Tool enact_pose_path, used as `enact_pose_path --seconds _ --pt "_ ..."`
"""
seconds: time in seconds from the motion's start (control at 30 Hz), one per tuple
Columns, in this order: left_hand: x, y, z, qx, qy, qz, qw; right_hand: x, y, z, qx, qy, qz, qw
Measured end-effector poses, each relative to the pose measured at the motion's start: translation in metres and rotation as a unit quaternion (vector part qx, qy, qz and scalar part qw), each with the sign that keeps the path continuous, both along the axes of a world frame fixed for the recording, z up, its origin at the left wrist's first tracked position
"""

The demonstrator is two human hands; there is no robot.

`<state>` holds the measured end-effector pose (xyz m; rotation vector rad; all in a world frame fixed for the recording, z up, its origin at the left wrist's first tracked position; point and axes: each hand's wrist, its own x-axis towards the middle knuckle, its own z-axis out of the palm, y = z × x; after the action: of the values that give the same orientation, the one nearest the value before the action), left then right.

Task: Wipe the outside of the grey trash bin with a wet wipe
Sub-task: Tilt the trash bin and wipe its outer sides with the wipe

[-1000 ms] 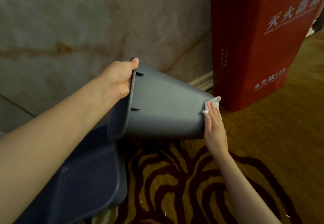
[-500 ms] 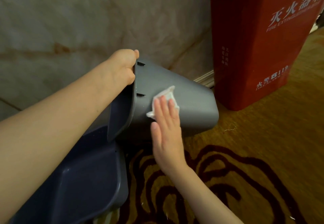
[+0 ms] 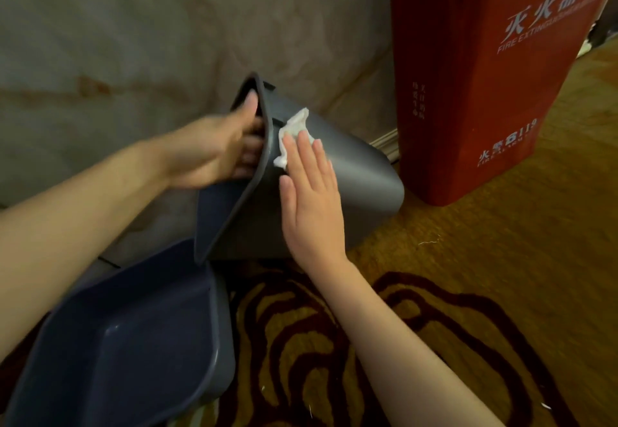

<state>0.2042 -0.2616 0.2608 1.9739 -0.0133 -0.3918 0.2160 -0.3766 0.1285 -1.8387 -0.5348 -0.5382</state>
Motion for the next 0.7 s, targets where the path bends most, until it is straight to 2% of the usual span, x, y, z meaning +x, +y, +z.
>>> enact_pose_path --seconds 0.03,0.13,0.2,0.4,0.5,0.6,0.7 --pt "-0.011 0.004 -0.008 0.029 0.005 -0.003 1.0 0.008 -0.002 0.001 -0.001 0.023 0.004 1.0" --pt "-0.031 0.012 -0.038 0.159 -0.142 0.031 0.977 0.012 0.001 -0.001 -0.013 0.034 0.051 0.998" --pt "-0.025 0.015 -0.048 0.197 -0.198 0.072 0.957 0.009 0.008 -0.001 -0.018 0.029 0.076 0.997" --pt "-0.015 0.014 -0.054 0.167 -0.243 0.104 0.95 0.01 0.01 0.005 -0.051 -0.013 0.045 0.998" --pt "-0.01 0.008 -0.043 0.154 -0.258 0.117 0.947 0.017 0.005 0.012 -0.039 -0.034 0.075 0.996" --pt "-0.004 0.003 -0.034 0.11 -0.25 0.138 0.952 0.021 0.0 0.01 -0.017 -0.051 0.068 0.996" --pt "0.0 0.001 -0.029 0.113 -0.228 0.136 0.957 0.016 -0.011 -0.019 -0.014 -0.045 0.029 0.998"
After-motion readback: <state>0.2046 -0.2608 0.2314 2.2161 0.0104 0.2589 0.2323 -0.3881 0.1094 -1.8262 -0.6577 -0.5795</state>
